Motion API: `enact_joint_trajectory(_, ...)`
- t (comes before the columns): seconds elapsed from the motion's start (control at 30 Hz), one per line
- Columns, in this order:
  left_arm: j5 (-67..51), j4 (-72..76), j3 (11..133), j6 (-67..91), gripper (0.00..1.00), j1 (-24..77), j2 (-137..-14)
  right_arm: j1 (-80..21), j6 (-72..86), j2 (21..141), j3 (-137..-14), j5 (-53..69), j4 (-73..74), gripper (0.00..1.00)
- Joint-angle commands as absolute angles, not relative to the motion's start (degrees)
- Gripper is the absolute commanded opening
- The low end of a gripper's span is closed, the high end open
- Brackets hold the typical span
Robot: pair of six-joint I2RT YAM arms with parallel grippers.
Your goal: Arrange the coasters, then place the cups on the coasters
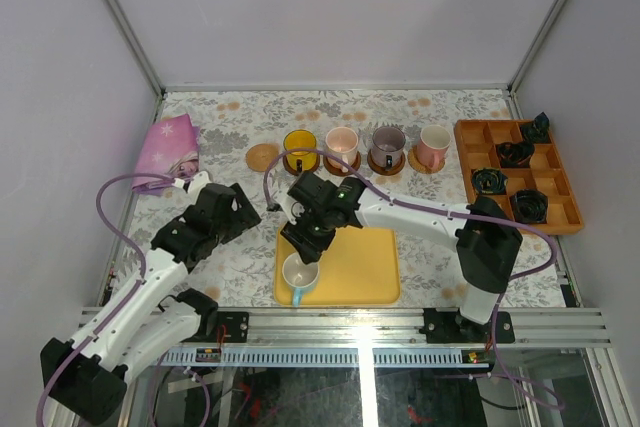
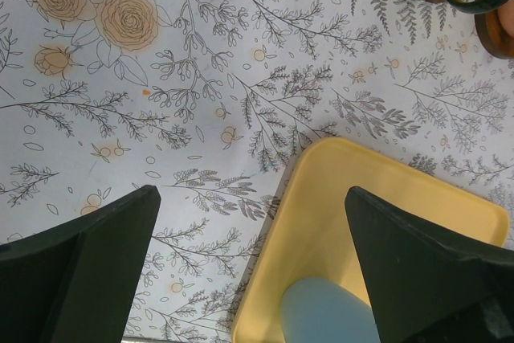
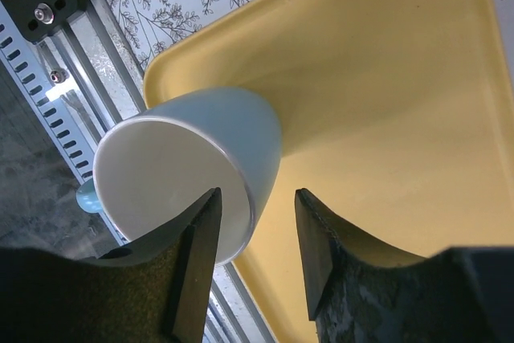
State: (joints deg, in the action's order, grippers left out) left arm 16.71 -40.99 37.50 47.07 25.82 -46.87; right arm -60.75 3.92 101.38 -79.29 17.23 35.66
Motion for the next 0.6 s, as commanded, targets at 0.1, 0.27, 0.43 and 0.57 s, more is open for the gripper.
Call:
enact_joint_trajectory(0.1, 16.7, -40.9, 36.7, 49.0, 1.00, 25.6, -44.4, -61.4, 5.7, 101.1, -81.7, 15.8, 36.4, 0.33)
enact_joint_trajectory(0.27, 16.9, -40.9, 37.0, 48.8, 1.00, 25.6, -44.5, -61.5, 6.9, 101.0, -81.4, 14.8, 36.7, 0.19)
enact_joint_trajectory(0.43, 16.7, -40.1, 37.1, 47.8, 1.00, 25.6, -45.2, -61.7, 6.9, 101.0, -82.1, 12.9, 37.8, 0.05)
enact_joint_trajectory(0.57, 16.5, -39.8, 37.0, 47.5, 1.00, 25.6, -45.8, -61.9, 6.7, 100.7, -82.3, 10.4, 38.4, 0.00)
